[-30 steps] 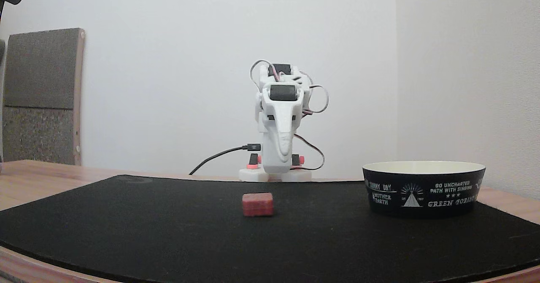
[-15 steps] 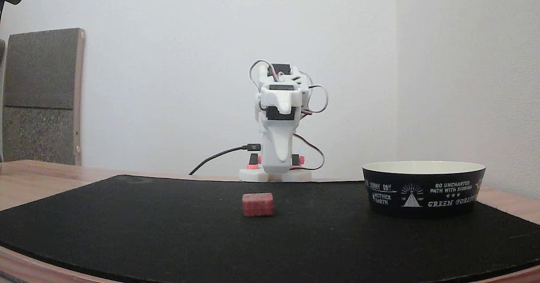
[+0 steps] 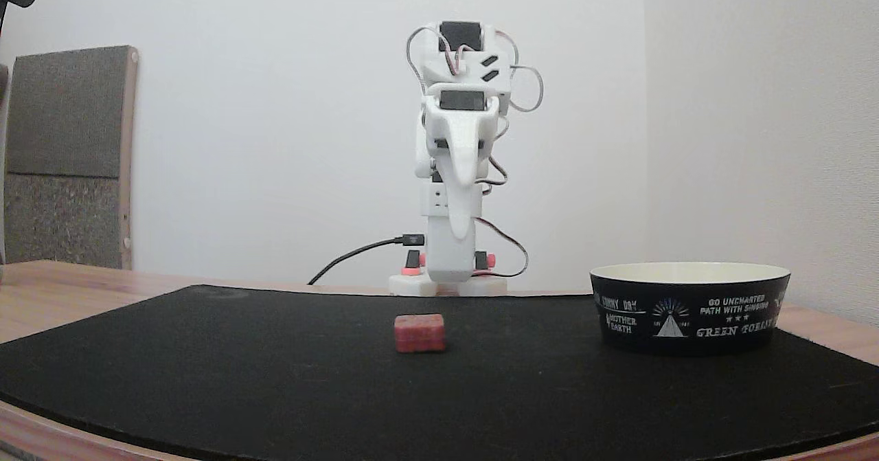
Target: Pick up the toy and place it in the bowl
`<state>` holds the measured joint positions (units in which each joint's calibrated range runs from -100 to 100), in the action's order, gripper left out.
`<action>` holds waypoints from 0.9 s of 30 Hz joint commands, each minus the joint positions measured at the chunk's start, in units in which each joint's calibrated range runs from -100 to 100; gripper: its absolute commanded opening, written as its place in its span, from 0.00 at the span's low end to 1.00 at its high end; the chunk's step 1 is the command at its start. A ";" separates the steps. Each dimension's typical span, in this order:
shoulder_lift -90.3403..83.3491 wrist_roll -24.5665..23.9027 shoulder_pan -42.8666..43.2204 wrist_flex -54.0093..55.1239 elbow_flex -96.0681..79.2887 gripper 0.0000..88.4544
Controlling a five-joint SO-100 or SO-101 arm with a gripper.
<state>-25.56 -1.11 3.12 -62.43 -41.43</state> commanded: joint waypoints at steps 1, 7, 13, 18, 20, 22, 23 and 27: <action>18.27 -0.15 -0.40 -9.46 23.99 0.39; 31.77 0.06 -2.58 -15.05 41.65 0.39; 43.19 0.38 -7.18 -14.62 49.67 0.39; 48.20 0.90 -7.35 -14.28 50.21 0.39; 49.28 2.31 -7.35 -12.59 50.21 0.39; 49.86 2.36 -7.43 -11.57 50.21 0.39; 50.03 2.57 -7.43 -11.23 50.21 0.39; 50.95 3.46 -6.84 -11.23 50.12 0.39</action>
<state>25.31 1.78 -4.20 -74.42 6.94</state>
